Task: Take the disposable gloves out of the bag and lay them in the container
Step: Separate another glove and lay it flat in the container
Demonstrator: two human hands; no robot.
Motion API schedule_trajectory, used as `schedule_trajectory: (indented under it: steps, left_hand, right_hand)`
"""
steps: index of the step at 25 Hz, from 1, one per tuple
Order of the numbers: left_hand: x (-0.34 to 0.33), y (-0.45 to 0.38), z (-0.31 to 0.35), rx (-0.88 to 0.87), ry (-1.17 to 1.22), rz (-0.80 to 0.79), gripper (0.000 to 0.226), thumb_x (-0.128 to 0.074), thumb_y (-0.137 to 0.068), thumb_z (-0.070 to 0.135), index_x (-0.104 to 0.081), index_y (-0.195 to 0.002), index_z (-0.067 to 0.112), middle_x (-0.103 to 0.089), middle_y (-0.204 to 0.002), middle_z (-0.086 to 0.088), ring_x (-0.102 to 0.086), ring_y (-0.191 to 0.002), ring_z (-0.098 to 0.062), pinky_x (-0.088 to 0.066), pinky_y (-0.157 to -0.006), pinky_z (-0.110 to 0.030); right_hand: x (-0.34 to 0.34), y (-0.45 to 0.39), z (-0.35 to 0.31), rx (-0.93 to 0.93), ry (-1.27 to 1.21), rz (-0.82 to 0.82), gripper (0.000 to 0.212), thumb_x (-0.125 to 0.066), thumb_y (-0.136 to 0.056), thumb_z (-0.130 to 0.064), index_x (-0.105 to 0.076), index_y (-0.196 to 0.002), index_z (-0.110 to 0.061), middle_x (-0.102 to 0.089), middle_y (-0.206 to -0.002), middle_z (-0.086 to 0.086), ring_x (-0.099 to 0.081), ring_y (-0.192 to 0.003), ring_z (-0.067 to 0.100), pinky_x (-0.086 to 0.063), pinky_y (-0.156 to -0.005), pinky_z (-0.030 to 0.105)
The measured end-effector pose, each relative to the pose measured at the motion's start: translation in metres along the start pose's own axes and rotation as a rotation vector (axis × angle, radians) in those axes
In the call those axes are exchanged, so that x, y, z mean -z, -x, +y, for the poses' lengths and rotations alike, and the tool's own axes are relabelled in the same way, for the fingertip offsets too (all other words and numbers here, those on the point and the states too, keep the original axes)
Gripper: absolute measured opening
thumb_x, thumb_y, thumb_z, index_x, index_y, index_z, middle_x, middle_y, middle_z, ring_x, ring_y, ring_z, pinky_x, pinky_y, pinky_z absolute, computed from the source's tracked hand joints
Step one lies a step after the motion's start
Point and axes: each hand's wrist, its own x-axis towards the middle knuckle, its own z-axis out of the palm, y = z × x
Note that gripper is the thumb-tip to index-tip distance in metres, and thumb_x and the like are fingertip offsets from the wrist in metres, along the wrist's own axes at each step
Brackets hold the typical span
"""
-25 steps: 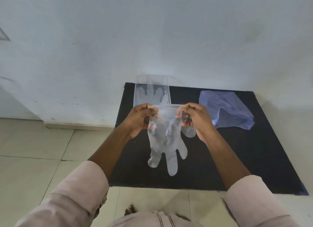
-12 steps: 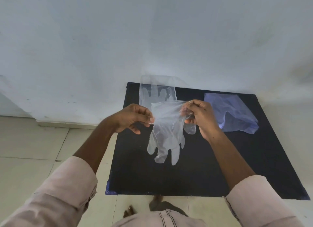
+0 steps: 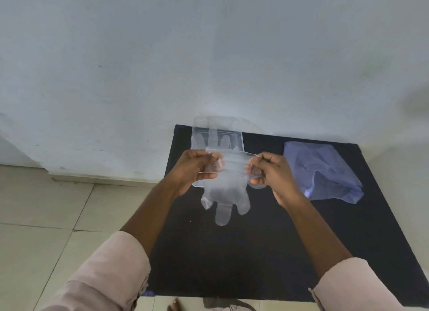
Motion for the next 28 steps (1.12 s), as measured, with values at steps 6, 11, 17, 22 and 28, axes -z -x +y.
schedule_trajectory:
  steps: [6,11,17,22,28]
  left_hand:
    - [0.01,-0.028,0.021,0.016,0.144,0.044,0.019,-0.063,-0.09,0.022,-0.072,-0.099,0.008,-0.075,-0.086,-0.005,-0.072,-0.079,-0.017,-0.061,-0.069,-0.03]
    - [0.018,-0.087,0.07,0.001,0.129,0.176,0.016,-0.055,-0.093,0.007,-0.069,-0.088,0.001,-0.072,-0.074,-0.008,-0.071,-0.069,-0.019,-0.062,-0.073,-0.032]
    - [0.029,-0.166,0.122,-0.022,0.039,0.409,0.016,-0.062,-0.085,0.003,-0.07,-0.071,0.007,-0.072,-0.06,-0.003,-0.069,-0.065,-0.019,-0.058,-0.077,-0.031]
    - [0.03,-0.182,0.124,-0.393,-0.054,0.475,0.019,-0.064,-0.076,0.008,-0.075,-0.068,0.021,-0.074,-0.083,-0.009,-0.069,-0.085,-0.023,-0.057,-0.084,-0.034]
    - [0.046,-0.164,0.025,-0.398,-0.352,0.315,0.022,-0.07,-0.082,0.02,-0.069,-0.079,-0.001,-0.071,-0.085,-0.023,-0.062,-0.081,-0.019,-0.05,-0.081,-0.04]
  right_hand:
    - [-0.004,-0.032,-0.005,-0.058,-0.177,-0.072,0.023,-0.053,-0.095,-0.009,-0.064,-0.075,-0.01,-0.072,-0.083,0.012,-0.069,-0.076,0.02,-0.056,-0.064,0.031]
    - [-0.012,-0.108,-0.046,-0.086,-0.327,-0.079,0.024,-0.05,-0.091,-0.002,-0.06,-0.07,-0.008,-0.071,-0.067,0.01,-0.068,-0.063,0.021,-0.058,-0.065,0.033]
    - [-0.026,-0.208,-0.087,0.031,-0.168,0.017,0.023,-0.052,-0.084,-0.001,-0.059,-0.066,-0.013,-0.068,-0.071,0.012,-0.069,-0.066,0.023,-0.053,-0.064,0.029]
    - [-0.03,-0.22,-0.078,0.513,-0.074,0.155,0.02,-0.048,-0.086,0.002,-0.055,-0.071,-0.009,-0.067,-0.083,0.023,-0.067,-0.082,0.024,-0.048,-0.074,0.023]
    - [-0.027,-0.19,0.021,0.56,0.248,0.05,0.02,-0.053,-0.098,-0.009,-0.06,-0.083,0.001,-0.064,-0.074,0.014,-0.051,-0.063,0.006,-0.037,-0.061,0.018]
